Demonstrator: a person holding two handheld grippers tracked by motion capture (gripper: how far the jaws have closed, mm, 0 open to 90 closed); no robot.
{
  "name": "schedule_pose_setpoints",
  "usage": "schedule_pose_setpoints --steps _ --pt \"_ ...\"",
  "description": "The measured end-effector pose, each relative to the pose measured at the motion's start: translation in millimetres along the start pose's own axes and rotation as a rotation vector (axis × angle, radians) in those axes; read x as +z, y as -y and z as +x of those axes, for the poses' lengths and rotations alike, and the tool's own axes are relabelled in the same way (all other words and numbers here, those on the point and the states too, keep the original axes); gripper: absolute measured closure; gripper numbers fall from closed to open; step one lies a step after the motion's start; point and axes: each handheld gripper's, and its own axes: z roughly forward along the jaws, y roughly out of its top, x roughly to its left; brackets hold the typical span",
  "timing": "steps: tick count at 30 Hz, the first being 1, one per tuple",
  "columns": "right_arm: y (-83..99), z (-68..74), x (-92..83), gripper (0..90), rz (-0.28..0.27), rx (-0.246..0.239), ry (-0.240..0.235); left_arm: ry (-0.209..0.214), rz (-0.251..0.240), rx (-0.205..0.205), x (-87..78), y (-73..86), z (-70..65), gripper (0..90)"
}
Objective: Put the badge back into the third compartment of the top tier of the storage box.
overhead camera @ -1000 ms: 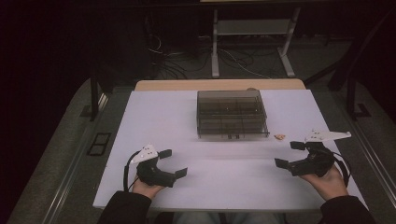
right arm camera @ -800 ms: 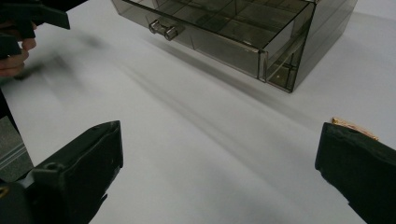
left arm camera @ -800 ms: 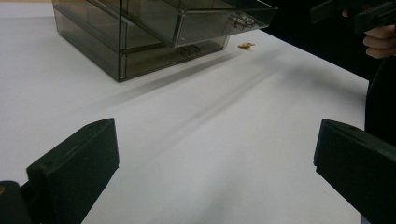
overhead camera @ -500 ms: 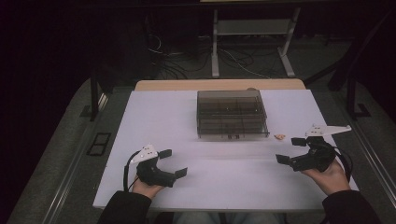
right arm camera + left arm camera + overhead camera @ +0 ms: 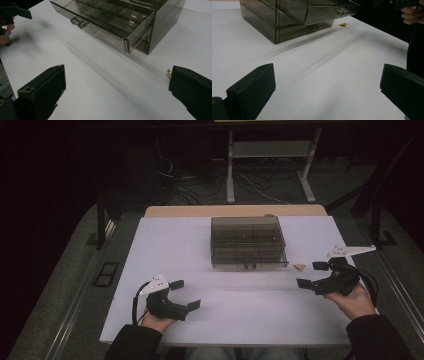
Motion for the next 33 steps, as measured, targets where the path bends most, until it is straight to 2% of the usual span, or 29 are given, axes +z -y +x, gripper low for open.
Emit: schedule_pose_setpoints --steps 18,33 --pt "-15.9 -17.8 -0.4 0.2 0.024 0.015 0.003 0.003 0.001 0.0 0.4 0.0 0.0 0.0" --pt "-16.6 -43.6 11.7 0.2 0.037 0.061 0.019 0.005 -0.002 -0.001 0.4 0.0 0.2 0.0"
